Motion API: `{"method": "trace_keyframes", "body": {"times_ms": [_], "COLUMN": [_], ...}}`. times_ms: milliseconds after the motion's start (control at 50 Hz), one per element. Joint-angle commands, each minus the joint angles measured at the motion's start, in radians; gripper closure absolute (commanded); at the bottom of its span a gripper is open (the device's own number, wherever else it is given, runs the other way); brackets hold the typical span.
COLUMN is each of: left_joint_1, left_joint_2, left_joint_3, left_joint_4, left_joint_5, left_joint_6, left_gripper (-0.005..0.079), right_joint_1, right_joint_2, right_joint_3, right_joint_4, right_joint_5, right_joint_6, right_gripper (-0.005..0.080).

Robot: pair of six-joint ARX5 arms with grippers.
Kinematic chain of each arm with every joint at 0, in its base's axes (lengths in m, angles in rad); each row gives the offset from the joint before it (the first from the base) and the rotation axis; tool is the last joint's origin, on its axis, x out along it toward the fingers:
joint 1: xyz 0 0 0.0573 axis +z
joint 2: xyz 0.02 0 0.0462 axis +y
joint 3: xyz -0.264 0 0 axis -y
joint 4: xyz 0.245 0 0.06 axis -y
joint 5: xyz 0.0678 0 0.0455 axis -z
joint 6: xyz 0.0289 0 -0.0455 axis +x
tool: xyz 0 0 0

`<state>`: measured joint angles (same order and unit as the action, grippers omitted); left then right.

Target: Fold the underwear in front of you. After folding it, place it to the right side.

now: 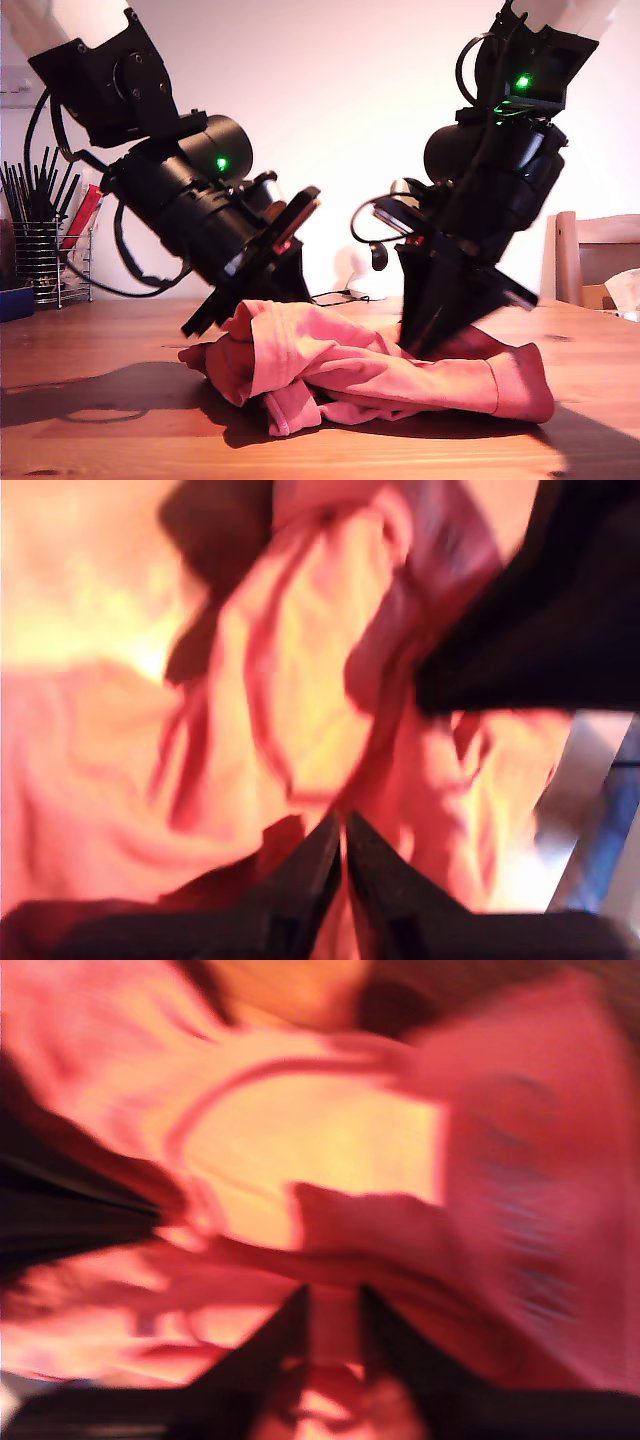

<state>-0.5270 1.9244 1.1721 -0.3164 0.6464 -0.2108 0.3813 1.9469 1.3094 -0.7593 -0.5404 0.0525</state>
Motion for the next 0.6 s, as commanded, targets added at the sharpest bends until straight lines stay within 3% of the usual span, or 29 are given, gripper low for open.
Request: {"method": "trace_keyframes", "body": {"times_ms": [0,200,580], "left_joint_1": [0.021,0.079,0.188], "left_joint_2": [-0.046,-0.086,-0.113], "left_joint_3": [0.031,0.047,0.047], "left_joint_4": [-0.006,-0.045,-0.150], "left_joint_5": [0.004,-0.004,-0.066], "left_joint_6": [-0.001,0.028,0.087], "left_gripper": [0.0762,0.0762,0.0762], "right_joint_1": [0.005,0.039,0.137], "right_joint_2": [-0.002,-0.002,0.054], "right_joint_3": [0.013,0.013,0.013], "right_joint_4": [0.003,0.076,0.219], "right_joint_5": [-0.026,-0.079,-0.090], "right_joint_6": [0.024,0.092,0.165], "right_gripper": [0.0763,0.0763,0.0763]}}
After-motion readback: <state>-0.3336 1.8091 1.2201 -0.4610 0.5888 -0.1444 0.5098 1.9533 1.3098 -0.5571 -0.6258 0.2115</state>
